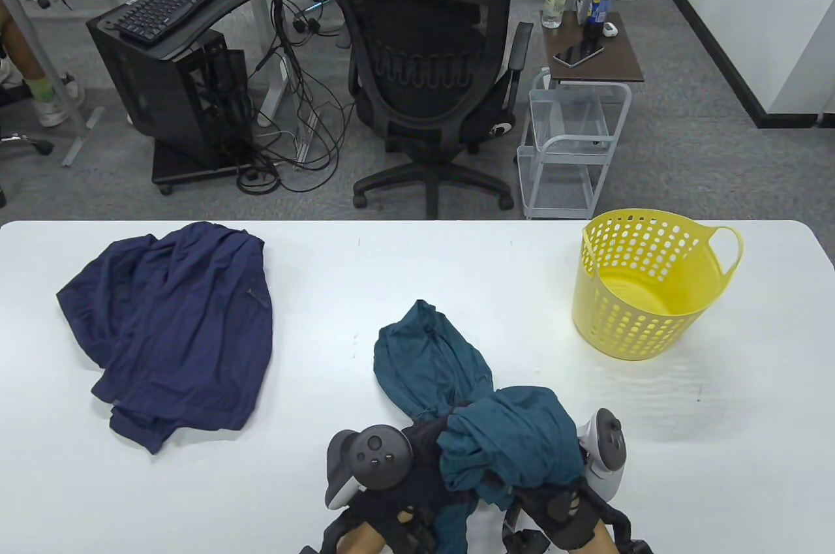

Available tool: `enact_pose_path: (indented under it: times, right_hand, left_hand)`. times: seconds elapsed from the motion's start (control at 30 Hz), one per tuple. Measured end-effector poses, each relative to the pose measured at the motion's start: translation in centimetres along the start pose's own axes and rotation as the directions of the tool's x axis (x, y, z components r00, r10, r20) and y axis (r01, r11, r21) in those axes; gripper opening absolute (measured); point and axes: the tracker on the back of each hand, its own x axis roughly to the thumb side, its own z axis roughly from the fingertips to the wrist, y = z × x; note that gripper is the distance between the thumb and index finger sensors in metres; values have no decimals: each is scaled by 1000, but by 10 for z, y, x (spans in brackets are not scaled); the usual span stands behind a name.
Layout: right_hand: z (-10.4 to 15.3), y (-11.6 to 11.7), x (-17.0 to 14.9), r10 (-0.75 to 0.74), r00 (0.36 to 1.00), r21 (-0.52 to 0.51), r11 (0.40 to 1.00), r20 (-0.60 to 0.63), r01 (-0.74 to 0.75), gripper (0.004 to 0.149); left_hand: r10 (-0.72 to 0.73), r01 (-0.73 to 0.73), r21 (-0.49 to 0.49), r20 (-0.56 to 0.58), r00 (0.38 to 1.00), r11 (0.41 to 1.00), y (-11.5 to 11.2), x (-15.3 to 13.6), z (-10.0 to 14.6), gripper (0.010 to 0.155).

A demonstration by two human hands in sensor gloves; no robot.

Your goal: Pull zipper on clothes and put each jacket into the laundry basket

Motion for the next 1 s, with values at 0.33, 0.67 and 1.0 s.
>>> enact_pose_path:
  times: [0.33, 0.67, 1.0]
  right_hand:
    - [8, -47, 3, 277, 951, -4, 960, -138, -280, 64]
    - [6, -36, -15, 295, 938, 72, 955, -183, -286, 90]
    - [1, -1, -26, 605, 776, 310, 784, -180, -538, 127]
  left_hand:
    - [9, 15, 305, -78, 997, 952, 53, -24, 16, 57]
    - [-604, 567, 395, -37, 796, 723, 43, 24, 24, 54]
    - [-217, 159, 290, 181, 959, 944, 15, 51, 25, 58]
